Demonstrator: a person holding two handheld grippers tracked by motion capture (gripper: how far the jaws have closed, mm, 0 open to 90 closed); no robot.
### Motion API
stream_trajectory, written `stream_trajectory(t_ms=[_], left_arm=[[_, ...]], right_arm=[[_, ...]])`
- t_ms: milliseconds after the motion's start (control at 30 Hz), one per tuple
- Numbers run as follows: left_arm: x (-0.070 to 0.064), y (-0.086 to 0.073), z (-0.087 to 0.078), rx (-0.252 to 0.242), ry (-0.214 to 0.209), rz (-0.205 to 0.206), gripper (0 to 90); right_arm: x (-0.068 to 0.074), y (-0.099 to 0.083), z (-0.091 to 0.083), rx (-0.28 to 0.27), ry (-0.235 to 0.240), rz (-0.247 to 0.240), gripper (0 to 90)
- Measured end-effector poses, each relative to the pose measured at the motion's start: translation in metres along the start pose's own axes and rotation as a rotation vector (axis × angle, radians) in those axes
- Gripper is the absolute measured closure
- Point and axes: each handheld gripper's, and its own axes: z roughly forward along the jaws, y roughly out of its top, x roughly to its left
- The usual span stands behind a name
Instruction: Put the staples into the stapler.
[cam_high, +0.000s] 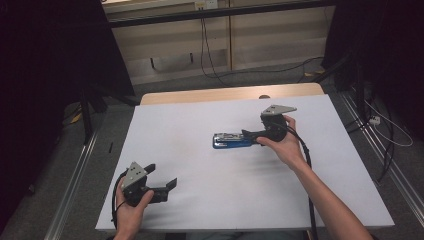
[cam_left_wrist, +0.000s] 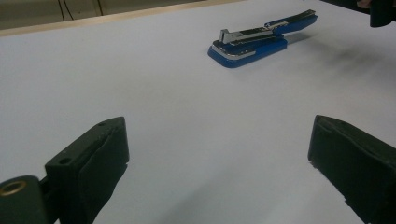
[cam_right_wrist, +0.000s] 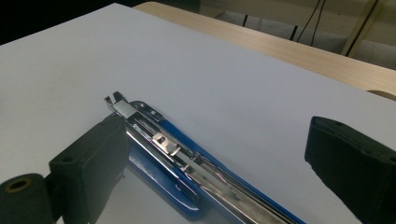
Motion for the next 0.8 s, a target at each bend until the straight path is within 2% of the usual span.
stream_trajectory(t_ms=[200,300,400,600,700,800], left_arm=[[0.001,0.0,0.0,0.003,0.002,-0.001,5.3],[0.0,0.0,0.001,-0.002,0.001,0.0,5.4],[0.0,0.0,0.003,0.0,-0.006,0.0,5.3],[0.002,-0.002,0.004,0.002,-0.01,-0.014,5.3],[0.003,-0.002,0.003,0.004,-0.004,-0.012,5.3],[0.002,-0.001,0.004,0.004,-0.003,-0.006,5.3]], right_arm=[[-0.002,-0.012,-0.012,-0.033,-0.016,0.02,7.0],[-0.003,-0.014,-0.017,-0.042,-0.015,0.015,7.2],[-0.006,-0.017,-0.022,-0.055,-0.034,0.017,7.1],[-0.009,-0.025,-0.031,-0.064,-0.059,0.036,6.7],[-0.01,-0.029,-0.037,-0.074,-0.07,0.034,7.0],[-0.013,-0.034,-0.042,-0.068,-0.073,0.053,6.8]])
